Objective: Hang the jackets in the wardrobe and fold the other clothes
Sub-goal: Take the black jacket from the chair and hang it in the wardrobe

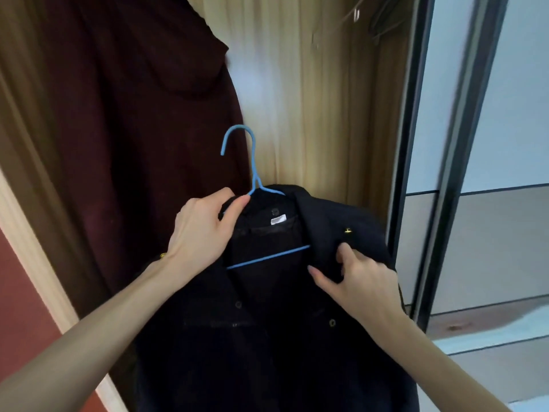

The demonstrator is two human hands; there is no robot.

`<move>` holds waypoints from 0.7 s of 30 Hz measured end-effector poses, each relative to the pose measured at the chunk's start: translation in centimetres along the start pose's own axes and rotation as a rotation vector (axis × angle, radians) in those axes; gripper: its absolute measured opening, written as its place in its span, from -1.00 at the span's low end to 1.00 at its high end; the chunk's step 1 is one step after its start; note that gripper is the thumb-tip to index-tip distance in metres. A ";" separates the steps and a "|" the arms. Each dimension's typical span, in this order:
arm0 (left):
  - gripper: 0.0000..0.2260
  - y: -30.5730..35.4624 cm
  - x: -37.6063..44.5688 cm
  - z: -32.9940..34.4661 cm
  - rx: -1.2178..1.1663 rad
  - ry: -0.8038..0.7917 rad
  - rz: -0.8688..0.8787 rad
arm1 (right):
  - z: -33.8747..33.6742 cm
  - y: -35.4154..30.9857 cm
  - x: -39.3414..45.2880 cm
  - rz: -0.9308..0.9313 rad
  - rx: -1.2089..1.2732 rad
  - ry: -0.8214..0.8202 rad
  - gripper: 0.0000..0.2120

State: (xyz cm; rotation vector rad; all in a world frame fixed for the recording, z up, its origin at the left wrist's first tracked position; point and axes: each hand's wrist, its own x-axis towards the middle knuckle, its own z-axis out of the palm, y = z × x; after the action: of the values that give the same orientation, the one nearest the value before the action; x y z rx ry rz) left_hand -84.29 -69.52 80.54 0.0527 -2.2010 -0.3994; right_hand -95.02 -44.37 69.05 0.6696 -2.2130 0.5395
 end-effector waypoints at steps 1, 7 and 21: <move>-0.65 0.0 -0.1 -0.1 0.001 0.001 0.003 | 0.5 -0.5 0.1 0.032 -0.028 -0.037 -0.47; -0.65 -0.4 -0.9 -0.5 0.025 0.006 0.013 | 0.7 -1.4 1.7 -0.047 0.151 -0.071 -0.81; -0.66 -1.7 -0.9 -1.7 -0.052 0.027 0.020 | -4.0 1.2 7.7 -0.418 0.418 -0.255 -0.71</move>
State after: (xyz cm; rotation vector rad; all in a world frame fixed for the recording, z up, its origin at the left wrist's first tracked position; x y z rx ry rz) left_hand -82.55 -71.39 80.30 0.0082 -2.1617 -0.4422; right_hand -98.05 -43.49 77.18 1.4505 -2.1103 0.7346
